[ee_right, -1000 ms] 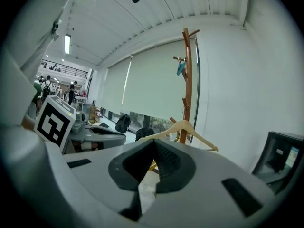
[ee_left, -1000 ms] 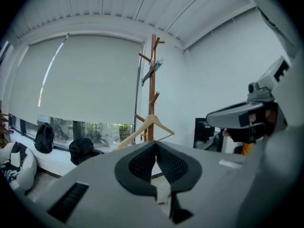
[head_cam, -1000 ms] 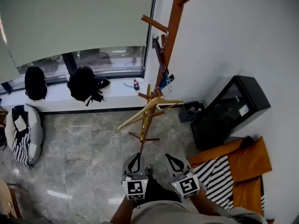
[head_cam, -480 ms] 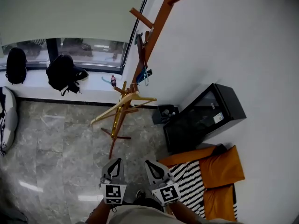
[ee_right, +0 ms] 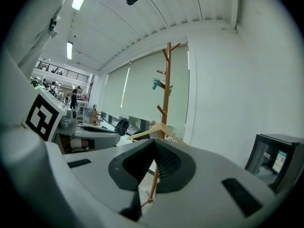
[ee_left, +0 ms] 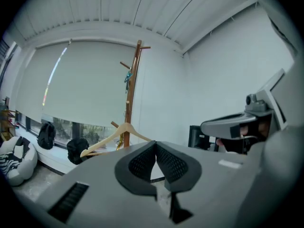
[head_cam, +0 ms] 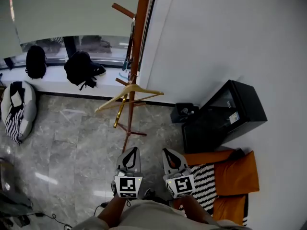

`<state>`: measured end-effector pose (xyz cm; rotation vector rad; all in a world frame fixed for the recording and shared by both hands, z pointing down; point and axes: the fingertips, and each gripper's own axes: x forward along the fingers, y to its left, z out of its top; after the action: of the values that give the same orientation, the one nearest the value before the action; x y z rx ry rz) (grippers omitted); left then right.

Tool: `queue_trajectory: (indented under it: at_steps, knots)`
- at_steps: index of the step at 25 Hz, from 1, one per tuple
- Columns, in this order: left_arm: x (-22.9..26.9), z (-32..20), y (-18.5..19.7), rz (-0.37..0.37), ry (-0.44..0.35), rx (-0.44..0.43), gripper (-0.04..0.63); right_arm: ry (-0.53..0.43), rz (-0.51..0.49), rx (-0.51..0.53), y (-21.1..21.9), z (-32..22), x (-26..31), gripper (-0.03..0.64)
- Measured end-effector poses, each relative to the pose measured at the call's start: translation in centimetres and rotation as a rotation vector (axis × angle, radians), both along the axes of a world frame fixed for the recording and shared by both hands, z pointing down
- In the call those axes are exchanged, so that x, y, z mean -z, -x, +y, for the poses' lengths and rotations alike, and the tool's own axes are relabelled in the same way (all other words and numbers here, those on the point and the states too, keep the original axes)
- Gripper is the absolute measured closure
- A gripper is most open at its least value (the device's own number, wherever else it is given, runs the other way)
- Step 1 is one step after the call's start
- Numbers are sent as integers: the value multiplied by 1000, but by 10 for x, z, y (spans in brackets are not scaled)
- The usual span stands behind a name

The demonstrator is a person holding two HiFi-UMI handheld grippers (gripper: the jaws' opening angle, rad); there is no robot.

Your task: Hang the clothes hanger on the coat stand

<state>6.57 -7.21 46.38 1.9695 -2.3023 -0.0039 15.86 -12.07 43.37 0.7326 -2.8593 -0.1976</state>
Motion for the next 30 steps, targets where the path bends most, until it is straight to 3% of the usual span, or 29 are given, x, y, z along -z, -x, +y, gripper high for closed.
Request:
queue_trajectory:
  at_steps: [10,17,30]
  knots:
    - [56,34,-44,-87,-63,167,584,-43,-131,140,-28,8,43,612]
    - [53,78,-55,-143,12,265,584,-49,-130,200,-39,40,46,612]
    - [51,81,-56,-91,-29,248,584,-64,-149,200,-37,56,45,612]
